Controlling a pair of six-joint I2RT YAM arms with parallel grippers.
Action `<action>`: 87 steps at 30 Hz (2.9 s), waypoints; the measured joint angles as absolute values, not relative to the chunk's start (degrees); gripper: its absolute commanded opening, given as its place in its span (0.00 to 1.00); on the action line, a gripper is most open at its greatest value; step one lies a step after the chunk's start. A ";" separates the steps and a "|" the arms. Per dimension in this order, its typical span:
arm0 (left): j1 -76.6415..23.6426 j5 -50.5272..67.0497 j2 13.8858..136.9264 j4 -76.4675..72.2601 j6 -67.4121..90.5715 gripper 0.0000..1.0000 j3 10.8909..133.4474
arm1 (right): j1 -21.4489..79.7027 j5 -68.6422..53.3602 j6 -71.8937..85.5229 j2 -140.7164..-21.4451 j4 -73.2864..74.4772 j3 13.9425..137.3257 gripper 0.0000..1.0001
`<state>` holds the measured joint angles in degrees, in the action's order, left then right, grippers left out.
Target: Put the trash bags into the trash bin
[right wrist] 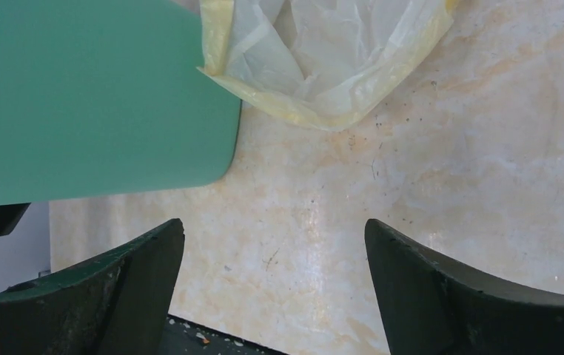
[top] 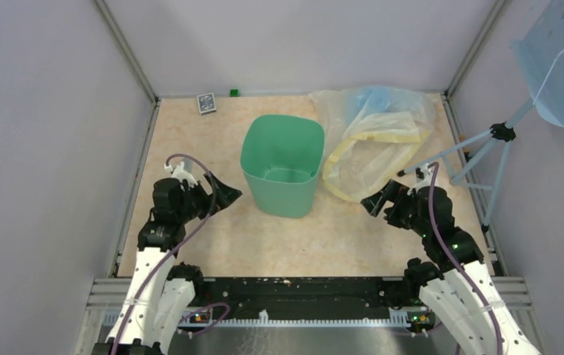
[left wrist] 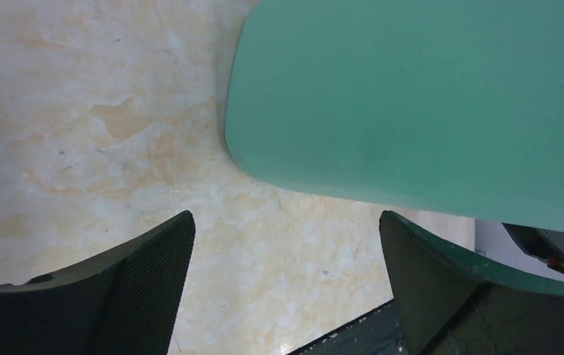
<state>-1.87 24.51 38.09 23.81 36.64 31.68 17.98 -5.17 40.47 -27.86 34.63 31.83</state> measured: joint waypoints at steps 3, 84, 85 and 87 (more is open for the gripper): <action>-1.87 27.70 36.25 21.39 37.60 0.99 29.02 | 17.98 -6.07 39.57 -28.40 33.63 31.75 0.90; -57.21 -8.36 82.15 -13.06 26.20 0.81 47.40 | 10.24 5.39 40.62 -66.30 7.29 30.02 0.00; -57.30 -9.02 84.16 -12.75 26.04 0.79 48.88 | 9.96 3.60 40.32 -67.57 6.13 30.15 0.00; -57.41 -11.14 87.66 -11.92 26.65 0.77 51.40 | 9.56 -0.47 38.94 -69.91 5.19 31.35 0.00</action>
<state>-57.41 -11.14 87.66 -11.92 26.65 51.40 9.56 -0.47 38.94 -69.91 5.19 31.35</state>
